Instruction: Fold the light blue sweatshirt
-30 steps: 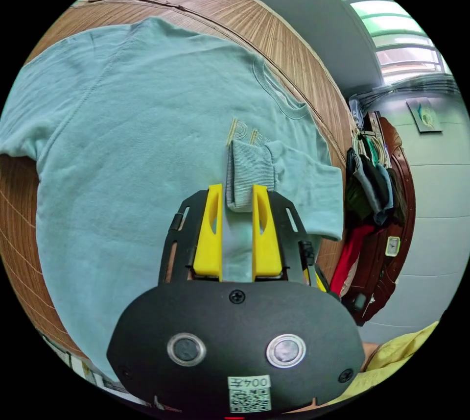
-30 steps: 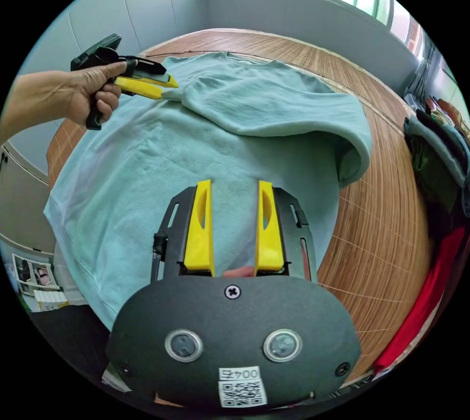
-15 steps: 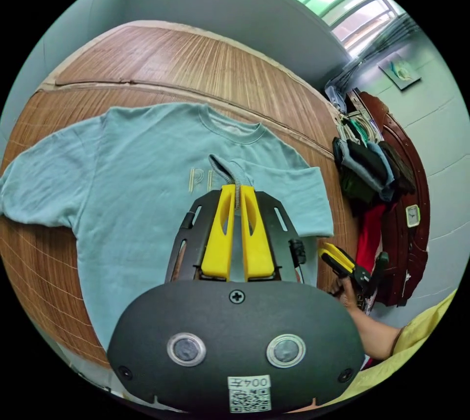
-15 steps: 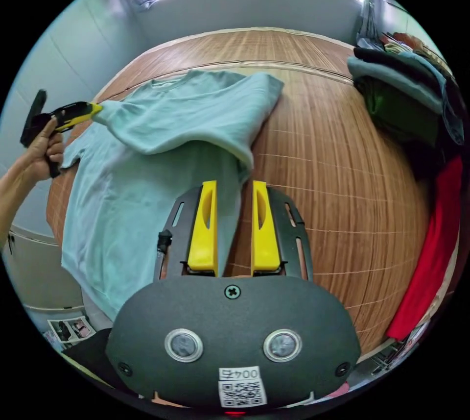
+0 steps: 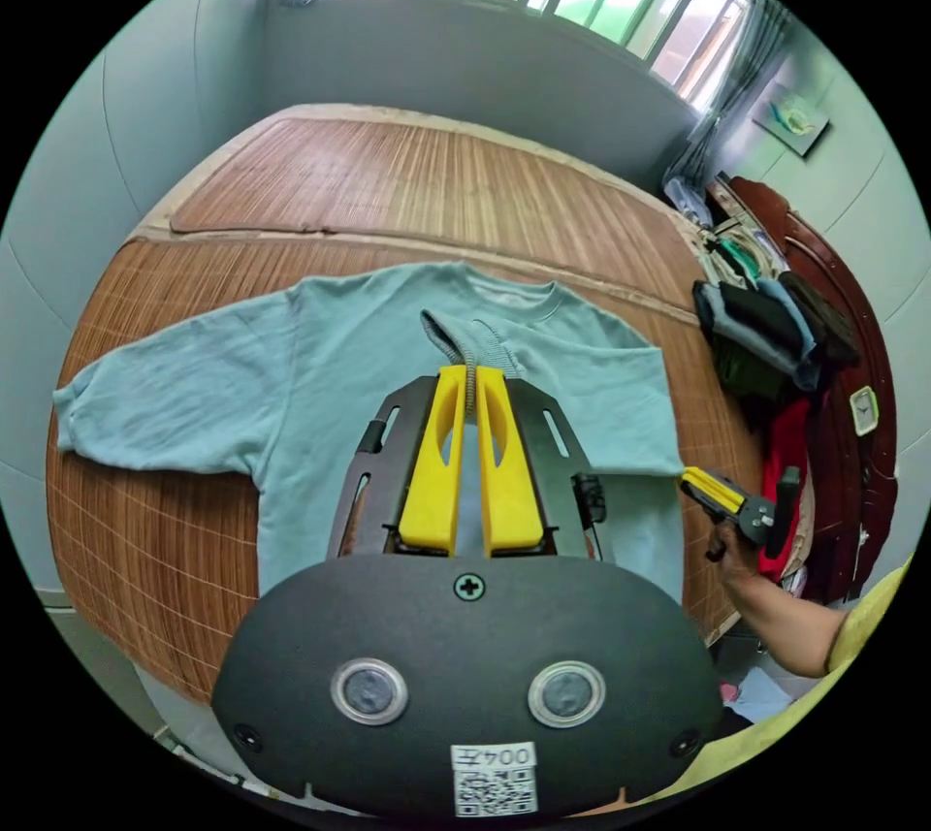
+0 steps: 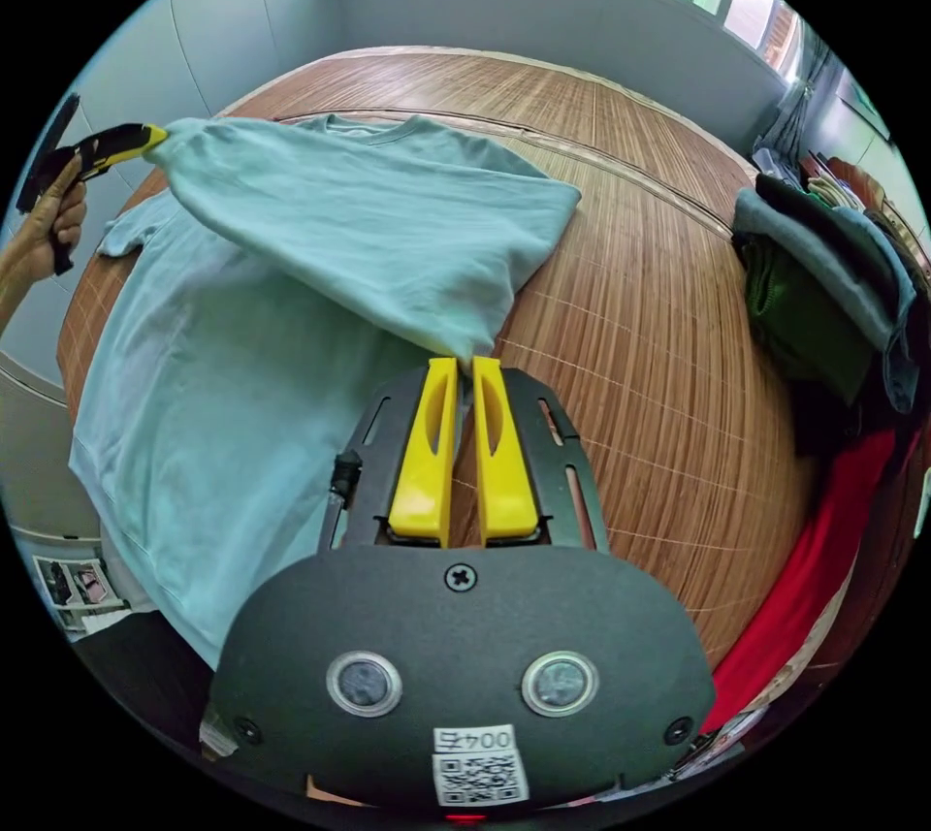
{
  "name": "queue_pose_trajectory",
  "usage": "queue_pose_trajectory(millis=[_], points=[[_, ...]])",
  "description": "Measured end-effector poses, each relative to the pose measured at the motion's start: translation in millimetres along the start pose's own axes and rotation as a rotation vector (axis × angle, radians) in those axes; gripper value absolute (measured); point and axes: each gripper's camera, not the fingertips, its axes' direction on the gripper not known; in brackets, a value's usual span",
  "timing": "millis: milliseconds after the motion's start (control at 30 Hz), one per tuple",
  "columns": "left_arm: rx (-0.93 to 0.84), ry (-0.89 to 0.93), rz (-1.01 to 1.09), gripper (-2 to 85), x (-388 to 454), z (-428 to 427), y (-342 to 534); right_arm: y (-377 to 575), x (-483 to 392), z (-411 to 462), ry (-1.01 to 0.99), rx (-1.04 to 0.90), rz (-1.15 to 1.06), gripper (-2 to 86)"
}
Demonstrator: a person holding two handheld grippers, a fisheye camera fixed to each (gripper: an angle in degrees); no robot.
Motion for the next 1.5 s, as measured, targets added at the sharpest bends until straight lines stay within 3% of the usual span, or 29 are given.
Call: queue_pose_trajectory(millis=[433,567,767,867,1000,1033,1133,1267,1500], points=[[-0.254,-0.144,-0.020,3.3,-14,91,35,-1,2,-4,0.022,-0.036,-0.061,4.6],[-0.246,-0.082,-0.094,5.7,-26,89,34,-1,23,-21,-0.005,-0.085,0.014,8.3],[-0.139,-0.059,-0.105,7.6,-27,53,38,-37,34,-55,-0.099,0.063,0.060,8.5],[-0.075,-0.067,-0.069,7.4,-7,42,42,-69,29,-36,-0.100,0.038,0.011,8.1],[-0.093,-0.019,-0.033,7.2,18,60,43,-70,17,16,-0.061,-0.108,-0.053,7.8],[-0.120,-0.015,-0.021,7.1,24,71,44,-60,16,15,-0.055,-0.034,-0.064,7.6],[-0.178,-0.040,0.007,6.8,35,94,45,-61,15,4,-0.035,-0.063,-0.044,5.9],[-0.129,0.006,-0.002,6.0,49,87,42,-64,-7,-31,-0.144,0.010,0.068,6.5],[-0.137,0.042,-0.027,6.6,69,82,58,-75,-61,-14,-0.172,-0.098,0.153,10.6]])
